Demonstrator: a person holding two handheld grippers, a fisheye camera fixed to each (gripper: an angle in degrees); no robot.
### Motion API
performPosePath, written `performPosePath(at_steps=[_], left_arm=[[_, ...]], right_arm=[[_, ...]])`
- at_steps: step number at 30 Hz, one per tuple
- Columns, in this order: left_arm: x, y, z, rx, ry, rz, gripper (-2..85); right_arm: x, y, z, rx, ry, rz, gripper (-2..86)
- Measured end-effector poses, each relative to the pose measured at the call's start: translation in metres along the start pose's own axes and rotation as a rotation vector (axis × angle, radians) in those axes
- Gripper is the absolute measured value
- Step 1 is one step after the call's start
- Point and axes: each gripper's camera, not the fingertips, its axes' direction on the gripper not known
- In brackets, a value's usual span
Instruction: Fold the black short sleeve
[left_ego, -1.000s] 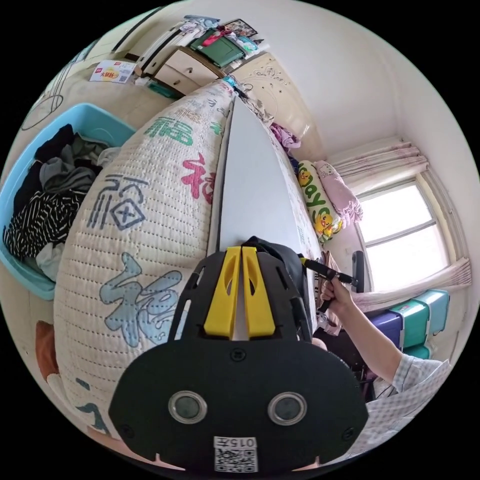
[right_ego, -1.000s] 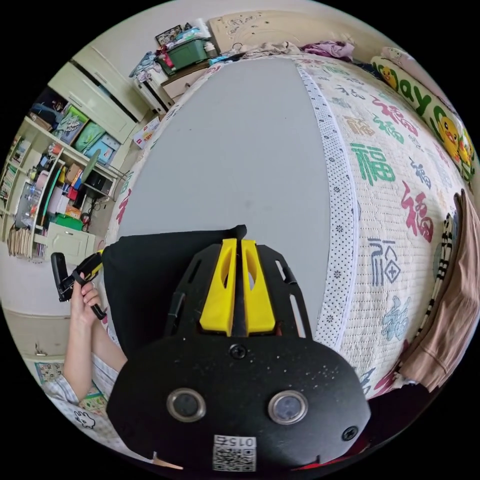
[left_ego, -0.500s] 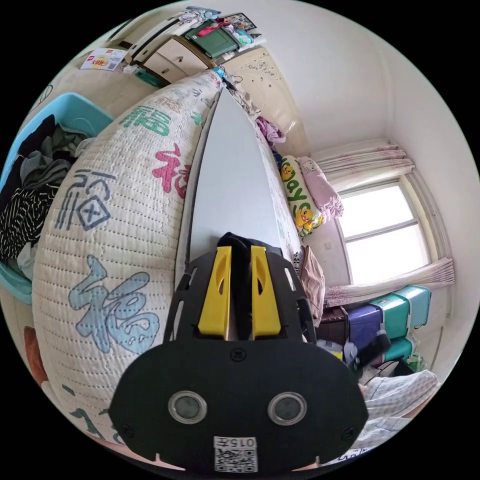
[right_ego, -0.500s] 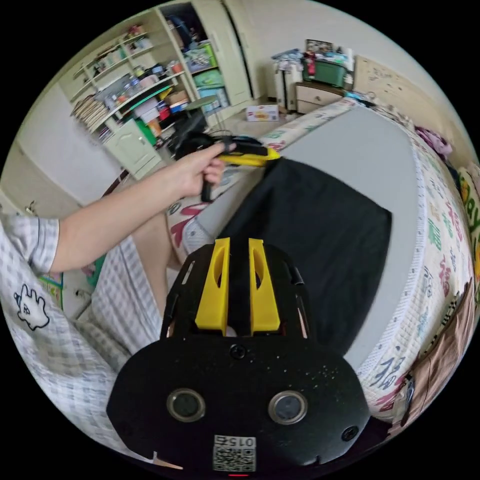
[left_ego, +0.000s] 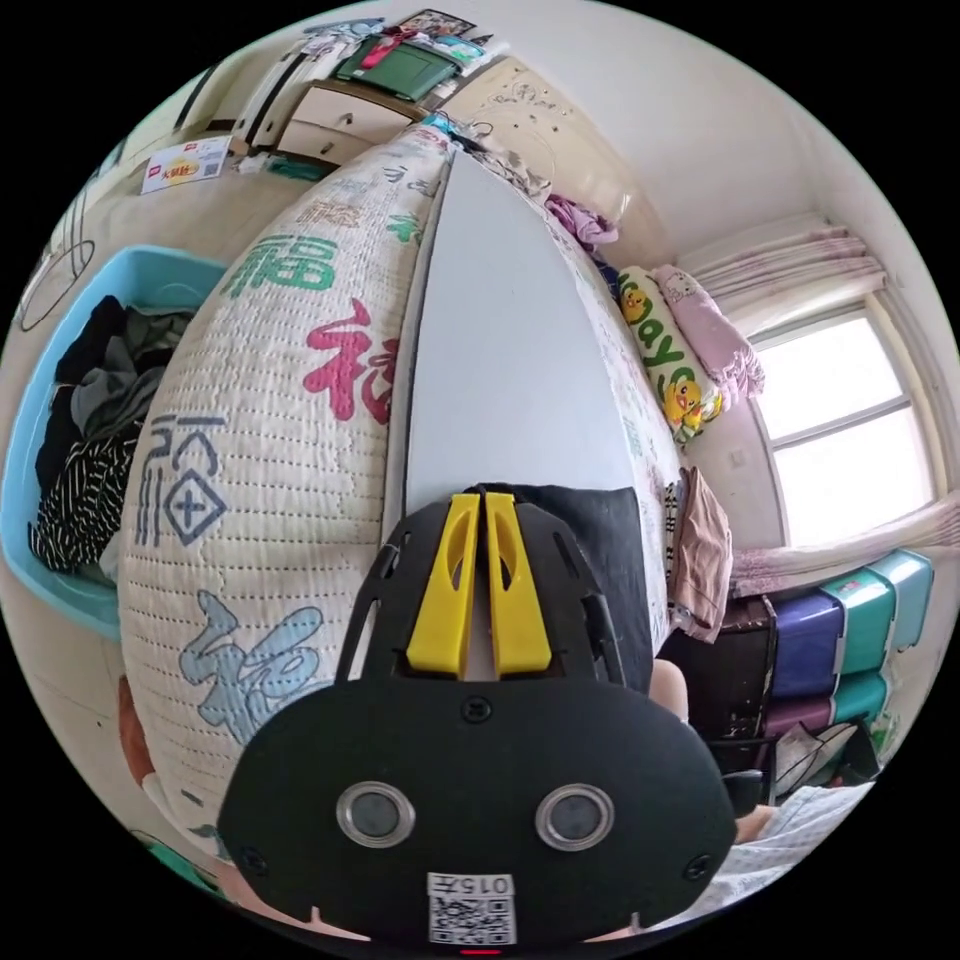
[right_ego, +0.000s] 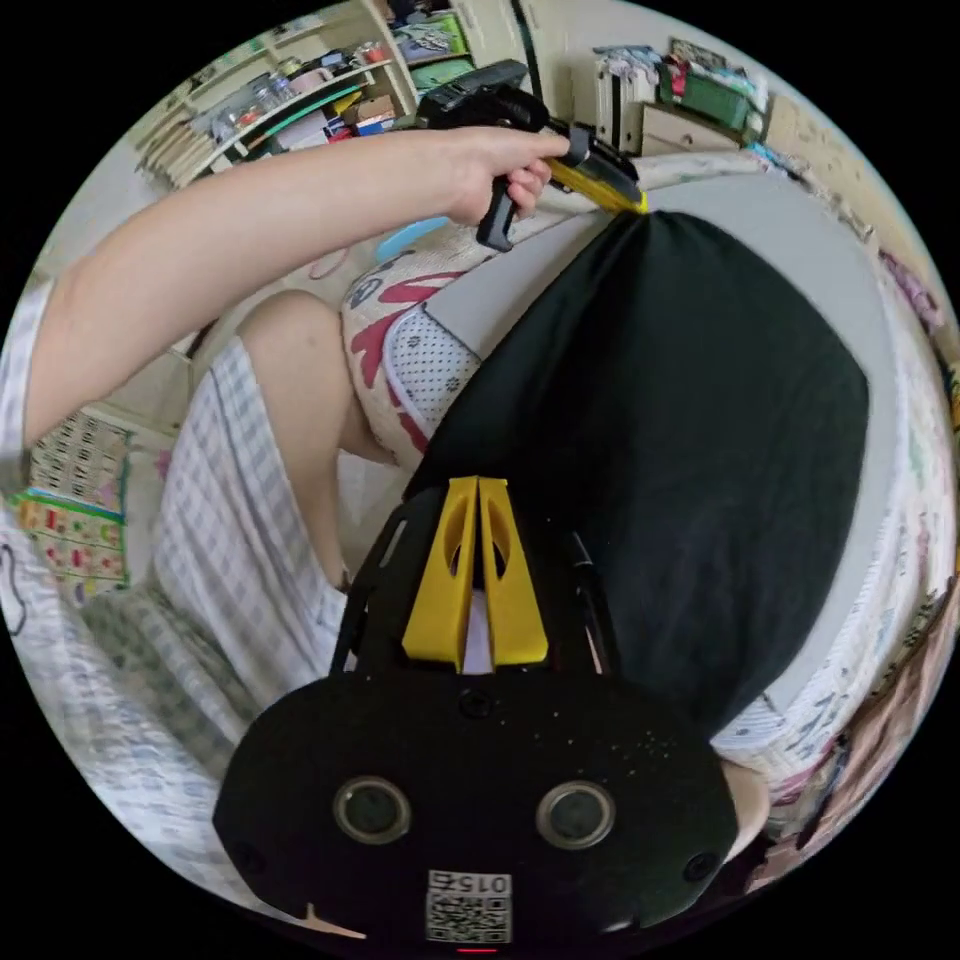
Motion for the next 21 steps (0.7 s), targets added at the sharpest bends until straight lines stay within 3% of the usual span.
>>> performPosePath(at_steps=[2,3,8,12,16,18,21], left_arm=[[-0.002,0.009,-0.014,0.019,0.031,-0.03,1.7],[-0.003,0.012,-0.019,0.026,0.043,-0.036,2.2],[-0.001,0.099,-0.086,0.082,0.184,-0.013,5.5],[0.01,0.198,-0.106,0.094,0.244,-0.058,5.9],[0.038,0.272,-0.104,0.075,0.159,-0.054,7.5],[0.054,0.272,-0.111,0.1,0.076,-0.005,8.7],[0.07,0.254,-0.098,-0.027,0.027,0.061,10.7]], right_arm=[[0.009,0.01,0.003,-0.006,-0.208,0.05,-0.3],[0.009,0.014,0.002,0.014,-0.221,0.057,0.0],[-0.002,0.038,-0.021,0.115,-0.152,0.064,7.4],[0.018,0.054,-0.04,0.174,-0.156,0.129,8.0],[0.076,0.088,-0.068,0.277,-0.203,0.342,7.5],[0.101,0.105,-0.077,0.293,-0.163,0.427,7.7],[0.138,0.137,-0.091,0.297,-0.073,0.563,8.8]])
